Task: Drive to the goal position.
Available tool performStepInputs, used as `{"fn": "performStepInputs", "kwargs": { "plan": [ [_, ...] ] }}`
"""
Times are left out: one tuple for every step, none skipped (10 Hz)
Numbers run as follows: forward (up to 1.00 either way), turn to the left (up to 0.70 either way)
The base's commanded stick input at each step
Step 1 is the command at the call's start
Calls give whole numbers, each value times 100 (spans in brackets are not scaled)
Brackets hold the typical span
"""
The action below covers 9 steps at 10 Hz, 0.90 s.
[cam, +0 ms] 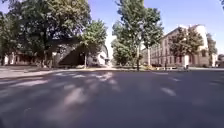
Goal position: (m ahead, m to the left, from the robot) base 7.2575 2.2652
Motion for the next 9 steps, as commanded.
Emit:
{"fn": "performStepInputs", "kwargs": {
  "plan": [
    [70,0],
    [70,0],
    [70,0],
    [70,0],
    [70,0],
    [70,0],
    [70,0],
    [70,0],
    [70,0]
  ]
}}
